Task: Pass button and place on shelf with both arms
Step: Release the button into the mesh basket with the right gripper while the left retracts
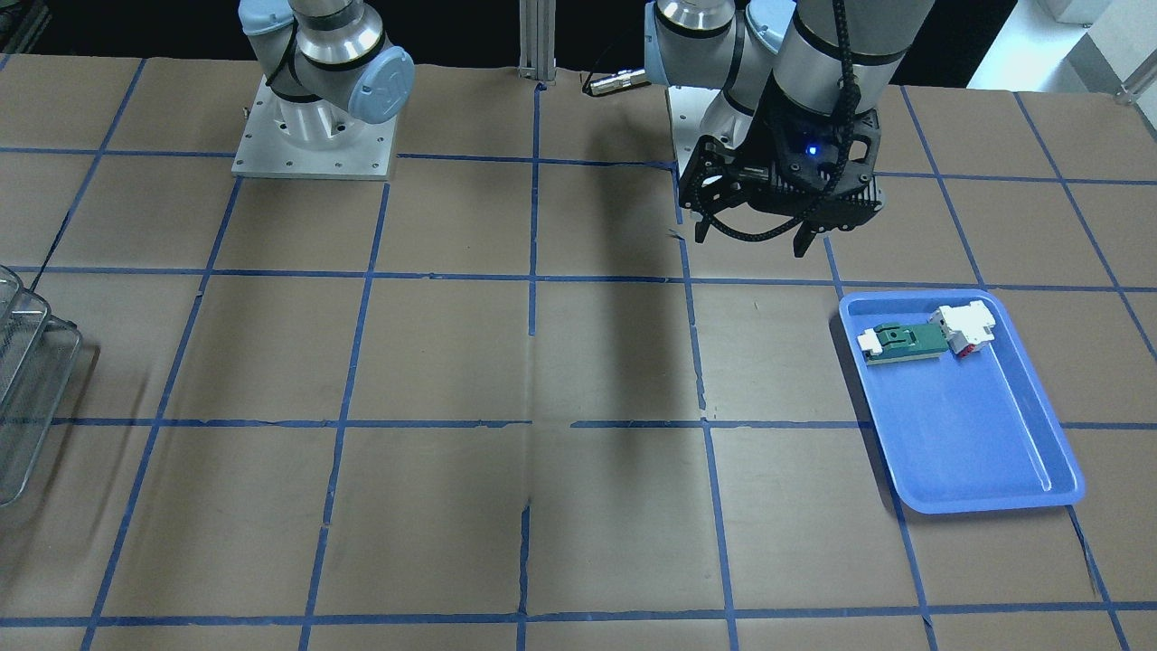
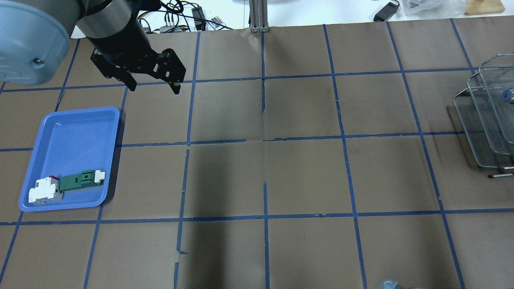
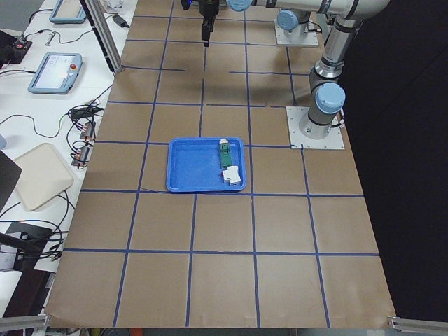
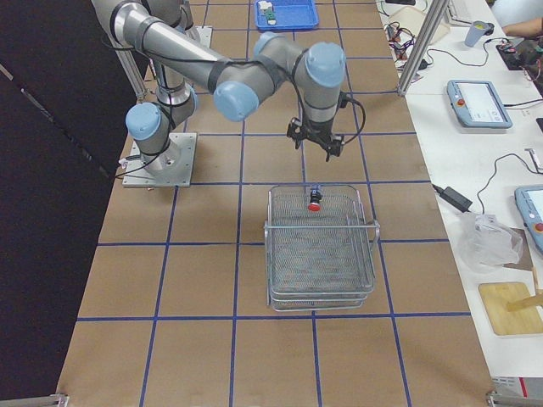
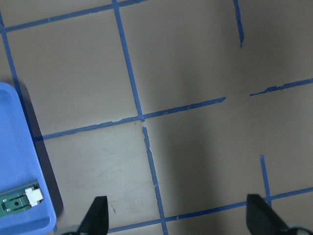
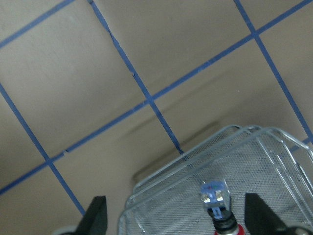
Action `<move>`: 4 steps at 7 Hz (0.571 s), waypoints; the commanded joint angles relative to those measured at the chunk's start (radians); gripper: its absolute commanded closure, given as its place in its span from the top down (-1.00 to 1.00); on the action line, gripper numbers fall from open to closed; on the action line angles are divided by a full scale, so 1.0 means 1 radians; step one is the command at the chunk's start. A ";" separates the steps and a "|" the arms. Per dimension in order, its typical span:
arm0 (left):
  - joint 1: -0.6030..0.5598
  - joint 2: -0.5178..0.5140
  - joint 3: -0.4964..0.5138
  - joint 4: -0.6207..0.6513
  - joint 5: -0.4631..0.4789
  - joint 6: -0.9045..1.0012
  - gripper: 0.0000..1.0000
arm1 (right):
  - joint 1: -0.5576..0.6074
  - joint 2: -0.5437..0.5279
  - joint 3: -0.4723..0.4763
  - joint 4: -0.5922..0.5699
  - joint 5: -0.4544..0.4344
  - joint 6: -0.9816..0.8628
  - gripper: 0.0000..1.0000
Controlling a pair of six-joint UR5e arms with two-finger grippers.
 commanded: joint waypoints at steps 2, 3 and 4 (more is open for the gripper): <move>-0.004 0.007 -0.001 -0.059 -0.002 -0.037 1.00 | 0.318 -0.150 0.054 0.093 -0.073 0.730 1.00; -0.004 0.010 -0.001 -0.075 -0.004 -0.037 1.00 | 0.344 -0.150 0.051 0.137 -0.064 1.082 1.00; -0.004 0.010 -0.001 -0.075 -0.002 -0.037 1.00 | 0.420 -0.146 0.050 0.120 -0.068 1.323 1.00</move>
